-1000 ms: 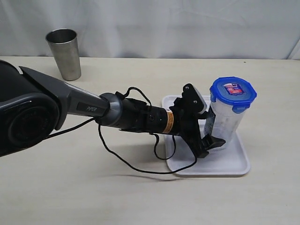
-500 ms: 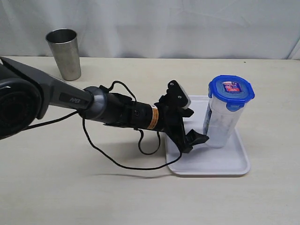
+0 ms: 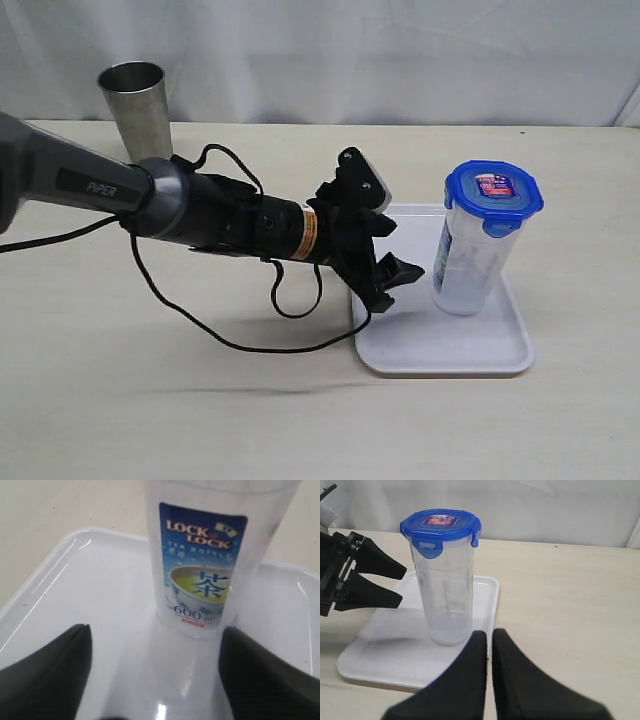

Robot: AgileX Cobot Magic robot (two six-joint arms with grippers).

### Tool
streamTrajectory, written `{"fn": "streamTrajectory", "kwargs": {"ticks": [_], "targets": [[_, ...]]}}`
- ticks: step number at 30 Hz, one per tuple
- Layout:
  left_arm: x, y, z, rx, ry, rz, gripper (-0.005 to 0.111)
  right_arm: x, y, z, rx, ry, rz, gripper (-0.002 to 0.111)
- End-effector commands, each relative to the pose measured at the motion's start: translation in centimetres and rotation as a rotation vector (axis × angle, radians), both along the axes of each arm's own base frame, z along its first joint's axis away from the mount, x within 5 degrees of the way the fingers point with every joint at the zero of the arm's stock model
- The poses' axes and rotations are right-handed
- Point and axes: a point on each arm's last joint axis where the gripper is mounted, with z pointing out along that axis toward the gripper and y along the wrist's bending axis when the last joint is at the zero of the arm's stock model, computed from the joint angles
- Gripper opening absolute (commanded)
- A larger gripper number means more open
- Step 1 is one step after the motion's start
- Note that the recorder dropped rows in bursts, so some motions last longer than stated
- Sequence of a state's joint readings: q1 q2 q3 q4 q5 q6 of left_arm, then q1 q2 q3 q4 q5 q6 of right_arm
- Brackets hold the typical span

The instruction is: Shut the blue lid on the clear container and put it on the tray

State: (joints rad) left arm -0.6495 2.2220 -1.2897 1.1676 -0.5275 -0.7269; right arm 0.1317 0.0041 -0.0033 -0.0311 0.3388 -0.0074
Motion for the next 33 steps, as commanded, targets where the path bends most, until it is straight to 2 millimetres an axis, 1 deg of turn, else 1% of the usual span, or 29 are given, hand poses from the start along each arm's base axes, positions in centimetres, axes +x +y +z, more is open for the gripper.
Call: {"fn": "streamTrajectory", "kwargs": {"ticks": [1, 4, 8, 16, 20, 25, 33], "targets": [[-0.5, 0.7, 1.6, -0.004, -0.028, -0.007, 0.039, 0.0, 0.0, -0.1, -0.012, 0.0, 0.0, 0.005], [-0.8, 1.1, 2.5, 0.002, -0.042, 0.006, 0.023, 0.0, 0.0, -0.1, -0.012, 0.0, 0.0, 0.005], [-1.0, 2.2, 3.5, 0.08, -0.075, 0.068, 0.0, 0.0, 0.0, -0.1, -0.012, 0.0, 0.0, 0.005], [-2.1, 4.3, 6.0, 0.152, -0.13, 0.144, 0.0, 0.0, 0.0, -0.1, -0.012, 0.0, 0.0, 0.005], [-3.0, 5.7, 7.4, 0.193, -0.153, 0.187, 0.0, 0.0, 0.0, -0.1, -0.012, 0.0, 0.0, 0.005], [-4.6, 7.5, 9.2, 0.223, -0.195, 0.217, 0.0, 0.0, 0.0, -0.1, -0.012, 0.0, 0.0, 0.005], [-8.2, 10.2, 11.5, 0.205, -0.23, 0.224, 0.0, 0.0, 0.0, -0.1, -0.012, 0.0, 0.0, 0.005]]}}
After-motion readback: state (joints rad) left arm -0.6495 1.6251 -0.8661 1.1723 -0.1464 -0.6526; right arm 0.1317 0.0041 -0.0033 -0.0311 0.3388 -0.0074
